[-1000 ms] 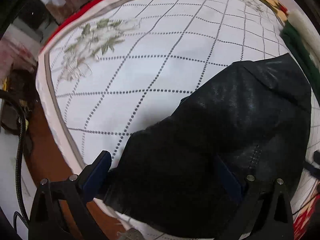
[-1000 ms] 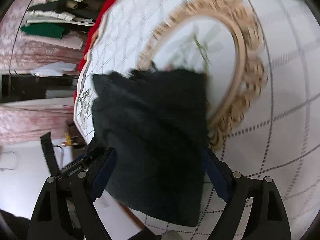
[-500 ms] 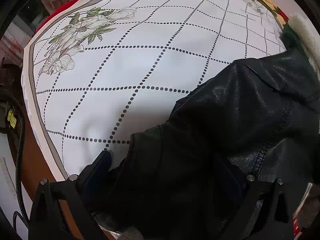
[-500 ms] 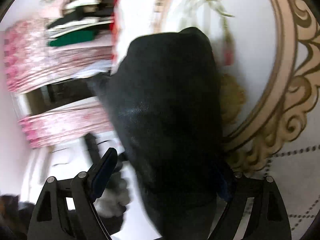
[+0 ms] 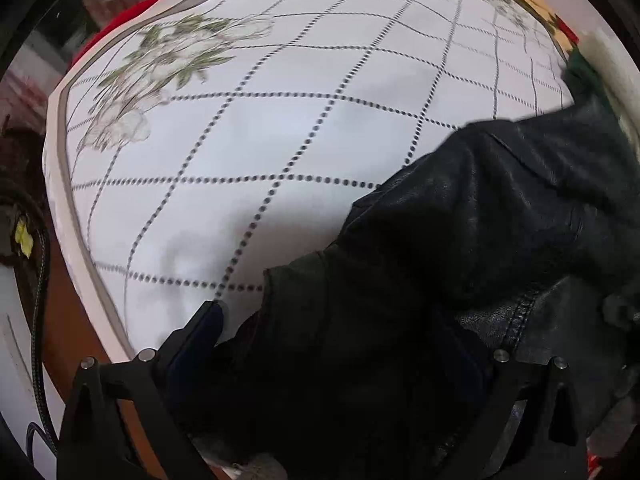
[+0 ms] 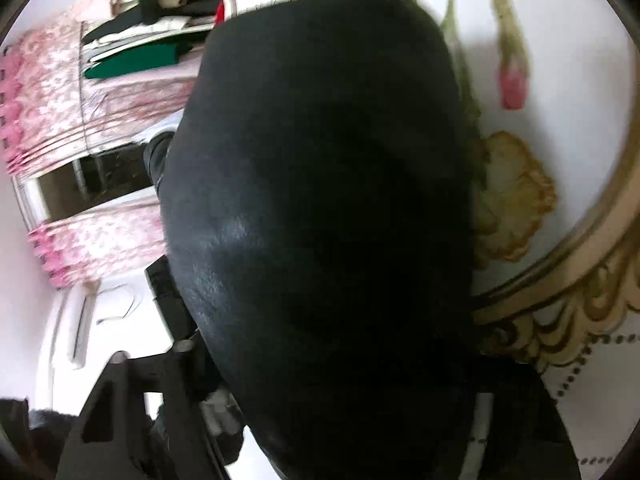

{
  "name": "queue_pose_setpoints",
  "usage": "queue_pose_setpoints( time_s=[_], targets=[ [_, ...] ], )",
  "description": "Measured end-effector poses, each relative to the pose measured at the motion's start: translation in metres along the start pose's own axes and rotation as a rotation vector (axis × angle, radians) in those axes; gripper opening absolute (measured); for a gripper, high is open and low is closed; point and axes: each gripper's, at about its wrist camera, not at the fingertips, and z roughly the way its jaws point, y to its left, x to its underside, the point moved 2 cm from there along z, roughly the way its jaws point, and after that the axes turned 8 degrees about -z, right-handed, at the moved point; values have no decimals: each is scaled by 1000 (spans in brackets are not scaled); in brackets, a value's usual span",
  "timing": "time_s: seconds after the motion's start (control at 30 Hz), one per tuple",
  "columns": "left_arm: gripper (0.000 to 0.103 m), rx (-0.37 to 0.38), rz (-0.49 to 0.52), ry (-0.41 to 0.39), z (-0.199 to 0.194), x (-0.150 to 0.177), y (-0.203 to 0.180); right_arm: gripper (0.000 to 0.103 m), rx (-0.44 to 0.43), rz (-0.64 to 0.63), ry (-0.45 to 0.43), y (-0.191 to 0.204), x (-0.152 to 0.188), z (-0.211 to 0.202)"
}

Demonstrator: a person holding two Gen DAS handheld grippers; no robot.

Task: Fold large clothes
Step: 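Lift the folded jacket with both tools and carry it onto the clothes stack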

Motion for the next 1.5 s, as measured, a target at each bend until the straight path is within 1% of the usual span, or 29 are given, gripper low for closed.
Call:
queue_pose_setpoints(
  time_s=[0.03, 0.07, 0.1, 0.13, 0.2, 0.3, 0.37, 0.4, 0.43, 0.47, 0.5, 0.53, 0.57, 0.6, 0.63, 0.67, 0.7, 0.77, 0.9, 1.0, 1.03, 1.07, 1.13, 1.23, 1.37, 1.4, 1.5],
  targets=[
    [103, 3, -12, -6, -8, 2, 6, 60, 1, 10, -16, 1, 3, -2],
    [103, 15, -27, -19, -20, 6, 10, 55, 0, 17, -35, 3, 8, -4],
    [103, 27, -42, -35, -31, 10, 15, 52, -3, 25, -55, 6, 12, -5],
    [103, 39, -69, -52, -45, 17, 23, 52, -2, 33, -73, 9, 16, -7],
    [103, 74, -130, -55, -61, 29, 39, 50, -10, 71, -119, 12, 30, -14],
    [103, 123, -203, -30, -57, 44, 49, 50, -30, 122, -164, 3, 46, -20],
    [101, 182, -278, 13, -39, 45, 50, 52, -55, 160, -175, -10, 50, -13],
    [101, 231, -322, 28, -29, 42, 50, 56, -63, 167, -174, -15, 51, -12],
    [101, 264, -347, 39, -24, 39, 48, 58, -57, 171, -172, -20, 51, -9],
    [101, 286, -361, 43, -17, 35, 46, 63, -45, 169, -170, -23, 49, -5],
    [101, 286, -370, 36, -17, 32, 43, 65, -37, 166, -168, -26, 48, -1],
    [97, 285, -377, 11, -16, 29, 41, 66, -38, 171, -170, -28, 47, 0],
    [71, 284, -380, -28, -24, 28, 39, 66, -39, 179, -174, -29, 46, 7],
    [58, 270, -375, -58, -28, 25, 37, 65, -30, 170, -181, -26, 46, 11],
    [44, 274, -365, -67, -29, 23, 35, 62, -20, 155, -190, -24, 48, 4],
    [36, 276, -353, -80, -33, 21, 33, 56, -39, 153, -202, -24, 48, -2],
    [33, 271, -342, -83, -37, 19, 30, 53, -61, 156, -209, -21, 48, 0],
    [24, 267, -311, -101, -48, 17, 26, 49, -68, 125, -215, -11, 46, 1],
    [20, 265, -254, -144, -83, 13, 21, 47, -107, 85, -229, 11, 44, -5],
    [20, 279, -224, -168, -106, 6, 14, 47, -143, 56, -238, 31, 43, -22],
    [20, 282, -212, -172, -115, 3, 11, 47, -151, 49, -239, 34, 42, -37],
    [20, 290, -200, -180, -125, -1, 6, 47, -162, 37, -243, 49, 32, -38],
    [20, 304, -179, -193, -144, -10, -4, 47, -173, 19, -252, 70, 24, -47],
    [20, 344, -148, -213, -171, -28, -26, 47, -185, -10, -275, 99, 14, -75],
    [20, 413, -97, -247, -204, -63, -78, 47, -193, -30, -340, 130, -12, -126],
    [20, 431, -88, -250, -208, -72, -91, 47, -190, -36, -359, 138, -26, -140],
    [20, 503, -49, -265, -223, -107, -151, 47, -179, -51, -426, 154, -61, -187]
  ],
)
